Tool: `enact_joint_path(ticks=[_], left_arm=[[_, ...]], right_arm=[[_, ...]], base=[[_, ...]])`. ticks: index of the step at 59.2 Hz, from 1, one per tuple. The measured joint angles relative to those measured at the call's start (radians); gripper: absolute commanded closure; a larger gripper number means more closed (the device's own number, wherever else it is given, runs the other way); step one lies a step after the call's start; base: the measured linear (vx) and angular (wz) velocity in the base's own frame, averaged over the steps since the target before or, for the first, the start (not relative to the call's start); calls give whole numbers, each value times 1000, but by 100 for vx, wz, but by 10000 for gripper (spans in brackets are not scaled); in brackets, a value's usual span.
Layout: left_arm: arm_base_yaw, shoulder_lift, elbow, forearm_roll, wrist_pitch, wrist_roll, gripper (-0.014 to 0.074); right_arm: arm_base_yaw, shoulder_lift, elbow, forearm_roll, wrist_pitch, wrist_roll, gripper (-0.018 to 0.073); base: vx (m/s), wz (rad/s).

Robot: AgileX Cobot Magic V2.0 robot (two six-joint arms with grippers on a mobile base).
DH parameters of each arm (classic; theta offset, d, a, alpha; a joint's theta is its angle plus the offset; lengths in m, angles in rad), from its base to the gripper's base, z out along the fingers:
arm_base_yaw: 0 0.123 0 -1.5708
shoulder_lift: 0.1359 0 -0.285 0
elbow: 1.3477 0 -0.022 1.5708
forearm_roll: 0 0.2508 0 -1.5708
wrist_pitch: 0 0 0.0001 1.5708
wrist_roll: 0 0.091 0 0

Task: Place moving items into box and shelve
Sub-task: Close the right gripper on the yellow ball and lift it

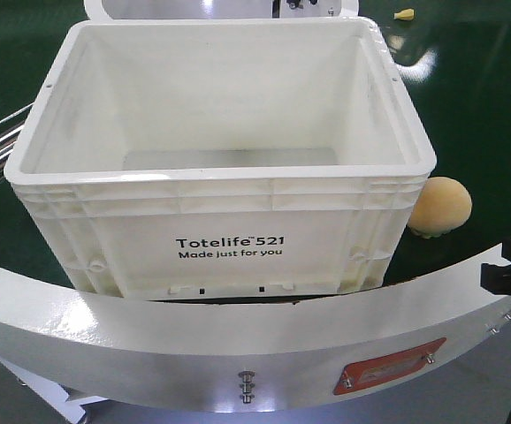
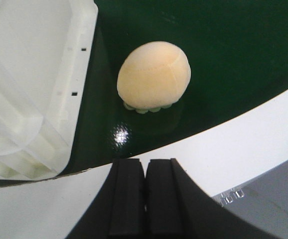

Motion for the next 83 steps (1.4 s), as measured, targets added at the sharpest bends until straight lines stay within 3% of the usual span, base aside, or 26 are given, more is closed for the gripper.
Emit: enact_joint_path(ticks=[11,19,29,39,44,49,58,83], left_arm=[[0,2,0,31,18,0,238],[0,2,0,35,28,0,102],[0,2,0,36,34,0,68],[0,2,0,37,49,0,69],[0,2,0,37,51,0,69],[0,2,0,37,51,0,69],[0,2,0,37,51,0,69],[0,2,0,37,50,0,69]], right_arm=[[0,53,-1,-8,-1,50,-45],[0,108,-3,-60,-3,139,-150],[0,223,-69,-129,26,238,-147],[-36,376,-208,-92,30,240,-145],[-95,457,-277,-12,45,181,-145],[-146,542,-347,116,65,44,-145],[-174,672,-441,296,83,-134,-145],[-175,962,-565,408,93,-272,-124]], base=[[0,0],[0,0],[0,0],[0,0],[0,0],[0,0],[0,0],[0,0]])
